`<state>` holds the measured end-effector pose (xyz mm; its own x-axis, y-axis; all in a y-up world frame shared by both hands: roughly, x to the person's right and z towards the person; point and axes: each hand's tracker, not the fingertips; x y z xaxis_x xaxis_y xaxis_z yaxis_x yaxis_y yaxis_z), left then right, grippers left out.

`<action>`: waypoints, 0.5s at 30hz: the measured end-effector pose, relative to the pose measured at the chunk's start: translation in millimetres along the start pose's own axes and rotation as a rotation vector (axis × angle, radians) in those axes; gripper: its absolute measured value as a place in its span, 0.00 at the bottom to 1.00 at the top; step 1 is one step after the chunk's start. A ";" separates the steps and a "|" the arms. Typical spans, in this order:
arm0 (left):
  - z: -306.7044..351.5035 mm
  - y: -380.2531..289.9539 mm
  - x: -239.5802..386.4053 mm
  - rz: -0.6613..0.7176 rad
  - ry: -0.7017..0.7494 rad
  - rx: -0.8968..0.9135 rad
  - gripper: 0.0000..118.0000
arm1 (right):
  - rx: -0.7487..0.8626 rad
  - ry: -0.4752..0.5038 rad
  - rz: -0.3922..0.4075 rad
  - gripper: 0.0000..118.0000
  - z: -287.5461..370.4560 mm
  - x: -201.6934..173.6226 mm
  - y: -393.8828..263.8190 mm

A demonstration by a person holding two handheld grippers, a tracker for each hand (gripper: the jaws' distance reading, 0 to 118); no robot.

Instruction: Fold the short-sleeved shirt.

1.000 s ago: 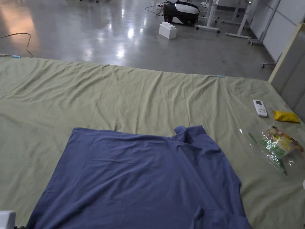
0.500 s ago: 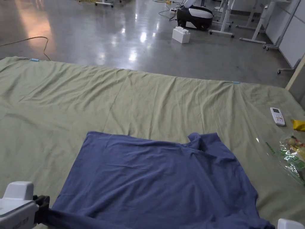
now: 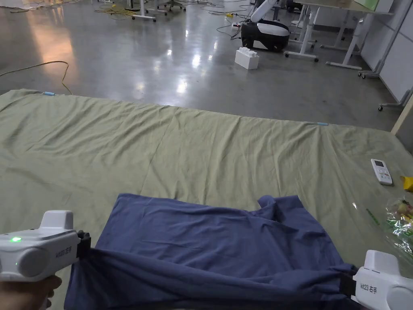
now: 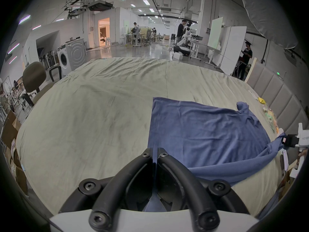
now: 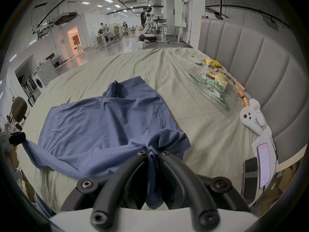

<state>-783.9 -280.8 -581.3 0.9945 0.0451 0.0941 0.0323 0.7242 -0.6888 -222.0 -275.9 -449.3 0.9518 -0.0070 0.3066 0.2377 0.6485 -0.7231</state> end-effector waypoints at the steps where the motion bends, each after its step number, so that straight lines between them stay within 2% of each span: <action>1: -5.2 4.1 1.2 0.003 -0.001 -0.003 0.03 | -0.009 -0.002 0.000 0.06 -7.3 0.4 3.8; 6: -30.2 19.9 8.1 -0.010 0.005 0.000 0.03 | -0.056 -0.036 0.009 0.07 -38.6 2.4 11.9; 13: -63.9 22.8 19.4 -0.058 0.028 -0.028 0.03 | -0.072 -0.017 0.002 0.09 -66.7 2.4 8.4; 15: -69.4 18.6 21.7 -0.058 0.040 -0.034 0.03 | -0.075 -0.031 0.004 0.16 -72.8 2.2 5.0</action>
<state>-754.8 -314.1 -642.0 0.9940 -0.0243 0.1068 0.0931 0.7013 -0.7068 -204.6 -328.0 -497.3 0.9465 0.0203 0.3220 0.2487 0.5898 -0.7683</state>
